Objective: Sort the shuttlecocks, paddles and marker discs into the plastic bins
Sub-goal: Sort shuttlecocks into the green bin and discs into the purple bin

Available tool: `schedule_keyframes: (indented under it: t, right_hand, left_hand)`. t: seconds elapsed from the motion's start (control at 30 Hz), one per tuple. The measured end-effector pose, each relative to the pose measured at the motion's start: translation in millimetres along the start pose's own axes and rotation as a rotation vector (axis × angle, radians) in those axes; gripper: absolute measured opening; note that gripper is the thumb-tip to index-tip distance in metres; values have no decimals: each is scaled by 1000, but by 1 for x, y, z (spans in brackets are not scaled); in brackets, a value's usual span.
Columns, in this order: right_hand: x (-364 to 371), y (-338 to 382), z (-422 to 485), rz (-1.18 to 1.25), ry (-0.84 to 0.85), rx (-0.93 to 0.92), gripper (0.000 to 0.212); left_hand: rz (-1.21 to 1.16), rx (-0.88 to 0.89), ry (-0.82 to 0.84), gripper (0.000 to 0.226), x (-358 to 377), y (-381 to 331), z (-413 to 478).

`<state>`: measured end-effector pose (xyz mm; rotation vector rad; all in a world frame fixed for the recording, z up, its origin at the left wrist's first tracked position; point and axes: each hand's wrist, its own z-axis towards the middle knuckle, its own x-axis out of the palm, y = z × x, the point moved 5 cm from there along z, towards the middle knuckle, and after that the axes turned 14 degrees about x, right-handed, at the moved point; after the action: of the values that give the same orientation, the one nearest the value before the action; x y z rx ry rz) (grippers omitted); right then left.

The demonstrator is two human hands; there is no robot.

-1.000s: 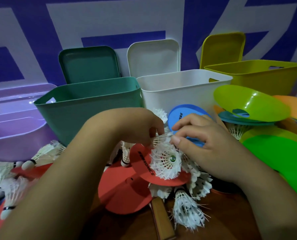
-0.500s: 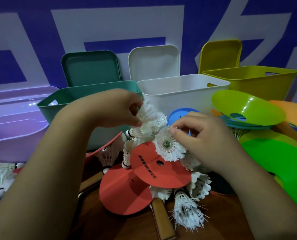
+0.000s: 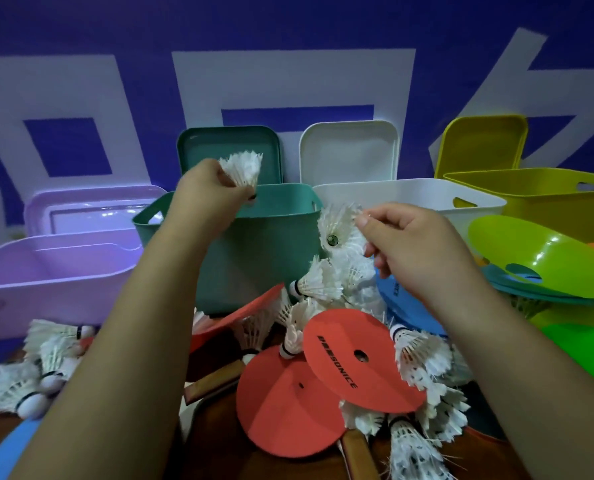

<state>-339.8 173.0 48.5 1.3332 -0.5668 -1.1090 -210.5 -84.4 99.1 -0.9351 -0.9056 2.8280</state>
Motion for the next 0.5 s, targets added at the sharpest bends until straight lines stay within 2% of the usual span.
schedule_keyframes:
  t: [0.07,0.17,0.27,0.4,0.5]
  right_hand:
    - [9,6,11,55,24,35,14]
    - [22,15,28,83,44,52,14]
    - [31,26,46,98,53,72,14]
    - [40,41,66,138,39,85,15]
    - [54,46,80,133,65,120,16]
  left_hand:
    - [40,-71,2,42,-4,10,1]
    - [81,-60,39,28,-10,8,1]
    - [74,-45,81,40,-14,5,0]
    - [94,-1,163,22,-15,0,-2]
    - [64,-7,199,17,-13,3,-1]
